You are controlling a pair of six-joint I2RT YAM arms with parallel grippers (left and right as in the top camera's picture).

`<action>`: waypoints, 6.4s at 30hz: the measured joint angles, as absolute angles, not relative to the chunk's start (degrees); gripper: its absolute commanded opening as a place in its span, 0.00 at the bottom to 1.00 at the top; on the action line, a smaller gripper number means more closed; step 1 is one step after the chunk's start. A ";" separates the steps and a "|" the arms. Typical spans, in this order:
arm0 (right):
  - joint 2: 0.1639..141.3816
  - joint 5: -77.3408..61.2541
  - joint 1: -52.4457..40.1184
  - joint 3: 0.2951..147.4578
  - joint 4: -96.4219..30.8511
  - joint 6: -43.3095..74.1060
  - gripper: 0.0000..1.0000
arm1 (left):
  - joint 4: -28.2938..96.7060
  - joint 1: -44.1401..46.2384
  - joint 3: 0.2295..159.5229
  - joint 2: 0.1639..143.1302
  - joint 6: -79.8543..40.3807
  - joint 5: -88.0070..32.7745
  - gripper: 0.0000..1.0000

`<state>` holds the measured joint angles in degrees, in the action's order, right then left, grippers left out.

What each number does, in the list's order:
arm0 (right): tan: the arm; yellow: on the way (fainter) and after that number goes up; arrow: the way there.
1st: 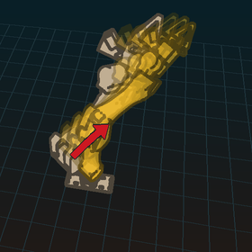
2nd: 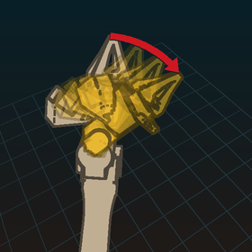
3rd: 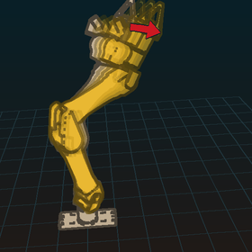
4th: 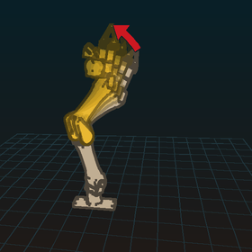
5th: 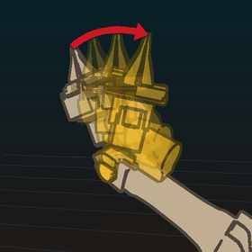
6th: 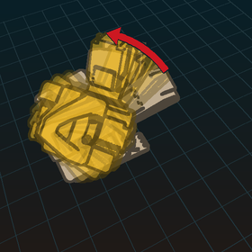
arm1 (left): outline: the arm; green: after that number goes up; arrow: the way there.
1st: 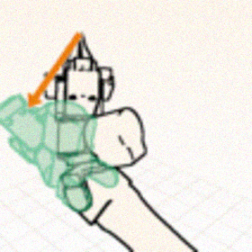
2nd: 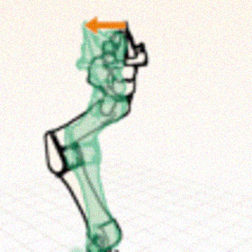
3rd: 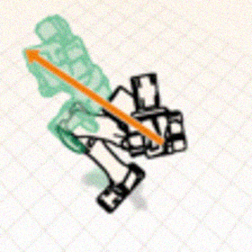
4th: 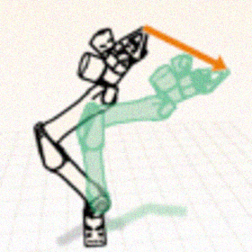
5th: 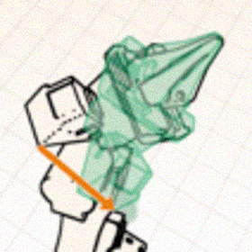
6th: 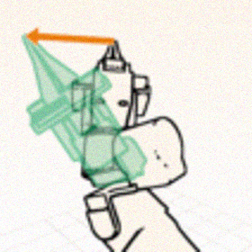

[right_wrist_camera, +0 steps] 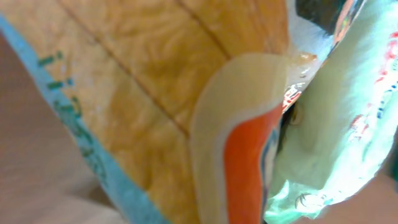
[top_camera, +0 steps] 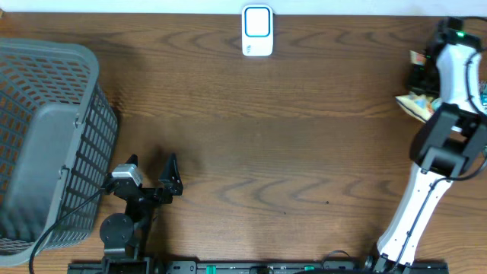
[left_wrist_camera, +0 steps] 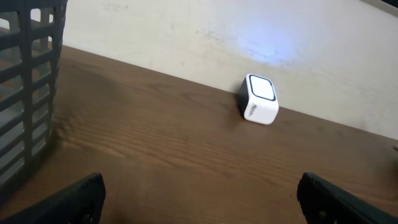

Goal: Scan the item barcode

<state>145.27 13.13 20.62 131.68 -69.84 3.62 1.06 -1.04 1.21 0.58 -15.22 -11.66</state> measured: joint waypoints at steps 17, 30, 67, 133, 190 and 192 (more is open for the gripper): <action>117.49 -1.02 25.50 130.76 -71.33 10.48 0.99 | 1.04 -1.04 1.21 0.58 -15.22 -11.66 0.98; 76.38 -8.84 22.57 131.52 -72.69 11.20 0.99 | 1.06 -1.04 1.21 0.60 -15.22 -11.66 0.98; 15.73 2.66 4.58 104.33 -83.85 3.18 0.99 | 1.08 -1.04 1.21 0.60 -15.22 -11.66 0.98; 0.73 4.95 4.64 0.38 -3.57 14.09 0.99 | 1.08 -1.04 1.21 0.58 -14.74 -11.44 0.98; 0.73 5.21 4.64 0.38 -3.55 10.44 0.99 | 1.28 -1.04 1.21 0.58 -0.99 -10.07 0.98; 0.73 5.19 4.64 0.38 -3.55 8.25 0.99 | 1.26 -1.04 1.21 0.58 -0.99 -10.07 0.98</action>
<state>0.73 5.19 4.64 0.38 -3.55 8.25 1.26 -1.04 1.21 0.58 -0.99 -10.07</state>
